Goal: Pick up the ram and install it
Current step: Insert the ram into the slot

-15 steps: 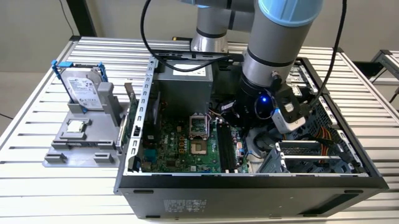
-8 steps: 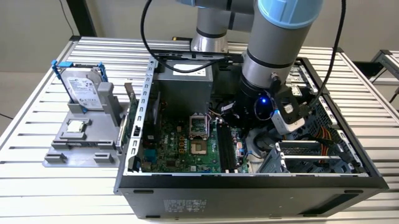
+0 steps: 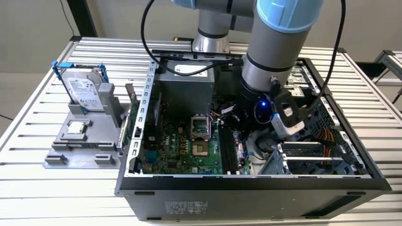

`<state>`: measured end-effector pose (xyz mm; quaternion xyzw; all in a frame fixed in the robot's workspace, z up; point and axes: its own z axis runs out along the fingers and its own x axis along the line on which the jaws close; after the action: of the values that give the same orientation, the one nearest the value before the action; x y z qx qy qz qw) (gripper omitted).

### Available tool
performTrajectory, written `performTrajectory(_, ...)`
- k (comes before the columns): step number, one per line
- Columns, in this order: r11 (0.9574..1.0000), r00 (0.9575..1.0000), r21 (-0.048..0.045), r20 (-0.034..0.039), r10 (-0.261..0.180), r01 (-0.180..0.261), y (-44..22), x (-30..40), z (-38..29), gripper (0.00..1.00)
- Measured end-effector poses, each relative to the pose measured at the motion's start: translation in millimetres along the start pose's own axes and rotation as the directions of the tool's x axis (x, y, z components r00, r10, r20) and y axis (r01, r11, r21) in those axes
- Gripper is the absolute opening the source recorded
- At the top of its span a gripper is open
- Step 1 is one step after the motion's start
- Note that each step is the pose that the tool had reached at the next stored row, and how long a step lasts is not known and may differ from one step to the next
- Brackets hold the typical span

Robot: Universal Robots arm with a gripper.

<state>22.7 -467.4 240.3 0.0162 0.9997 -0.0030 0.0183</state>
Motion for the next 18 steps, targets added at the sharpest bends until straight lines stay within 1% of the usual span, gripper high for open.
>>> performTrajectory(5,1.0000,1.0000,-0.0004,0.0001,-0.005,0.005,-0.9,2.6,0.8,0.00)
performTrajectory(10,1.0000,1.0000,-0.0005,0.0001,-0.010,0.010,-1.9,3.4,2.2,0.00)
performTrajectory(18,0.9998,0.9998,-0.0007,0.0002,-0.018,0.018,-5.8,5.7,3.0,0.00)
